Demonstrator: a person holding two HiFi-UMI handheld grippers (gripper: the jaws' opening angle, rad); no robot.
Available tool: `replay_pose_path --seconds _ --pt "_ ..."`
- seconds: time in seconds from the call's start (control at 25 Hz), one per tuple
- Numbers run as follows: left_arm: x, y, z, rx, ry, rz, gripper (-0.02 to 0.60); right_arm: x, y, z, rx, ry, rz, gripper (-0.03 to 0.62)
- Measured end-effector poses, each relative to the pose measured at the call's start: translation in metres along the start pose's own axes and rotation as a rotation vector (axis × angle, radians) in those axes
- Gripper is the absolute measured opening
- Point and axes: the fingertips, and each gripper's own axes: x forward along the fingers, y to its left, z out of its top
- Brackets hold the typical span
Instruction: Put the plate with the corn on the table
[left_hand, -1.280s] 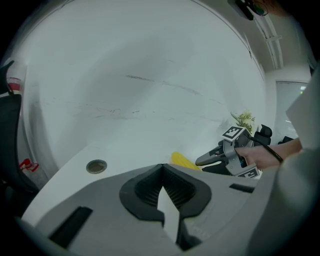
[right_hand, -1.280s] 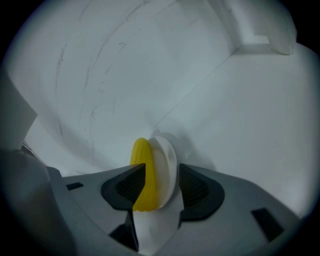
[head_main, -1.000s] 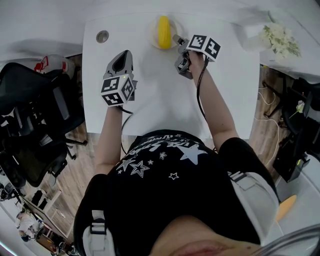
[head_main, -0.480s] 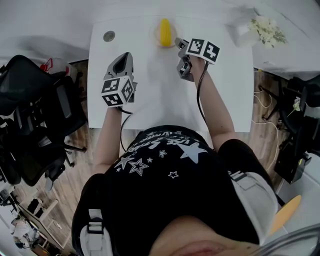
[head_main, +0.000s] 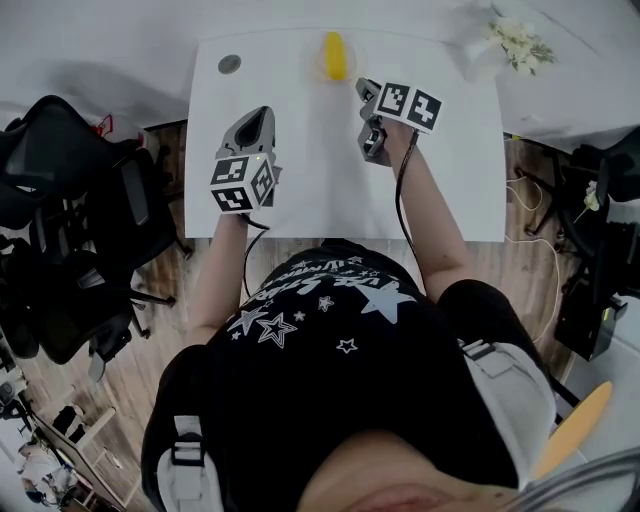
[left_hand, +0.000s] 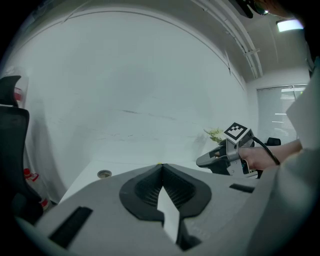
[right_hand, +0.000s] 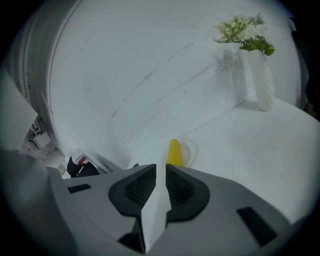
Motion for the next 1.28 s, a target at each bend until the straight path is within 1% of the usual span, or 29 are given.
replay_pose_path --seconds 0.2,0.44,0.76,0.96,1.04,1.28 --pt "-0.036 -0.005 -0.003 0.001 -0.010 -0.011 0.006 -0.030 0.014 -0.025 -0.005 -0.016 0.002 0.040" --pt "-0.077 -0.012 -0.012 -0.001 -0.018 -0.029 0.006 -0.063 0.025 -0.063 -0.034 -0.014 -0.015 0.023" --pt "-0.131 -0.030 -0.027 -0.008 -0.040 -0.057 0.006 -0.112 0.042 -0.108 -0.064 -0.028 -0.022 0.012" --pt "-0.174 -0.033 -0.041 -0.039 -0.056 -0.039 0.006 -0.140 0.056 -0.144 -0.091 -0.016 -0.028 0.006" --pt "-0.192 -0.035 -0.047 -0.037 -0.064 -0.029 0.006 -0.153 0.063 -0.158 -0.100 -0.011 -0.029 0.006" --pt "-0.252 -0.044 -0.069 -0.043 -0.055 -0.029 0.006 -0.192 0.082 -0.205 -0.085 0.012 -0.003 0.005"
